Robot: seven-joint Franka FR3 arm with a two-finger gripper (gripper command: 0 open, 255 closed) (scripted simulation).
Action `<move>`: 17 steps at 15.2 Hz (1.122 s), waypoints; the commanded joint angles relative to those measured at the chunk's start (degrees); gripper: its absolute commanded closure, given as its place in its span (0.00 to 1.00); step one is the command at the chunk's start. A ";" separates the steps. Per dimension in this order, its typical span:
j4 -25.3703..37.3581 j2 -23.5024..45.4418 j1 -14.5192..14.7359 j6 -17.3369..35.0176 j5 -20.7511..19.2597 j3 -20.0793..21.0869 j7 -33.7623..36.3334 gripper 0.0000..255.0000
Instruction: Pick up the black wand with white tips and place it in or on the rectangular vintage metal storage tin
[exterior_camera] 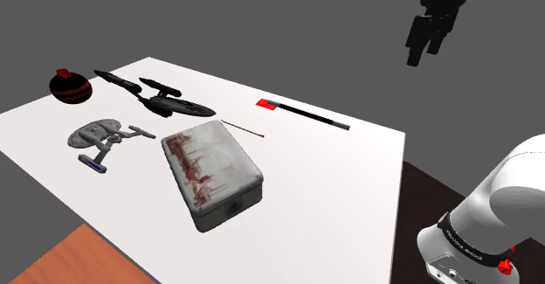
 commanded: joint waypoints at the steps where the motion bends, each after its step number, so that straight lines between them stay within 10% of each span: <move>1: 0.00 0.00 0.00 0.00 0.00 0.00 0.00 0.00; 17: 1.06 26.83 4.75 26.81 2.94 -3.58 -11.13 0.00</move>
